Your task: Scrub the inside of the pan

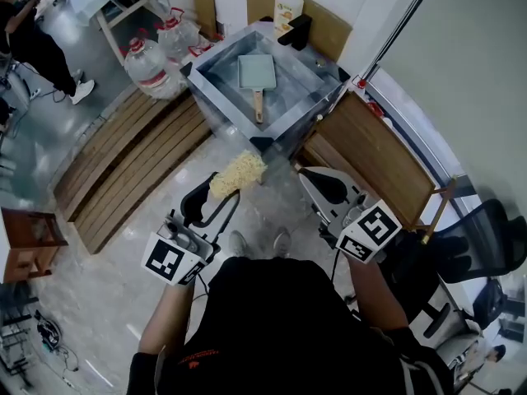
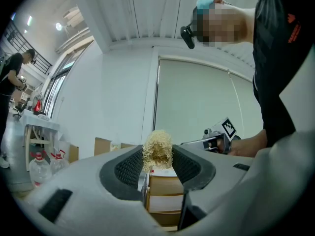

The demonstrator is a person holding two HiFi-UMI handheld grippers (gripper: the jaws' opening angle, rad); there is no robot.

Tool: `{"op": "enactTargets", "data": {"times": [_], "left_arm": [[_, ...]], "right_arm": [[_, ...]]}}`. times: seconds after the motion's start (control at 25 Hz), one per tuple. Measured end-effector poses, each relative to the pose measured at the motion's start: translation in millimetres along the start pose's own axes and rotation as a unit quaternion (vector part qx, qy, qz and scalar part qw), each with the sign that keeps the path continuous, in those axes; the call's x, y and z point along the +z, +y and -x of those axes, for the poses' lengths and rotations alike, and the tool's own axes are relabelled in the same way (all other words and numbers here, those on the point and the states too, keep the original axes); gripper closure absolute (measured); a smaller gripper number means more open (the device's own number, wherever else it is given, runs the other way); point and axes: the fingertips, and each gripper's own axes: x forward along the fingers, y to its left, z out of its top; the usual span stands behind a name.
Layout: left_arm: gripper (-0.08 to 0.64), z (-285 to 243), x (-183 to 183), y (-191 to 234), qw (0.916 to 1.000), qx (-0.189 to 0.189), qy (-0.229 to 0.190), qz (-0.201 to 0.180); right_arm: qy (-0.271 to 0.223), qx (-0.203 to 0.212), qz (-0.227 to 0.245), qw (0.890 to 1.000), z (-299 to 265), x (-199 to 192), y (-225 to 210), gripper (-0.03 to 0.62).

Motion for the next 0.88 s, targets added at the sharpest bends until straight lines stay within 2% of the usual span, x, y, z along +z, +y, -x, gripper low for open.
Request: {"op": "enactTargets", "data": {"times": [0.56, 0.88], "left_arm": [[0.380, -22, -5, -28, 0.9985, 0.052, -0.007, 0.010], [0.380, -29, -5, -20, 0.9976, 0.068, -0.012, 0.007]], "right_arm": [[-0.001, 0.027, 0.003, 1.000, 42, -2, -32, 0.591], [0.002, 0.031, 0.002, 1.000, 45, -4, -43, 0.591]]}}
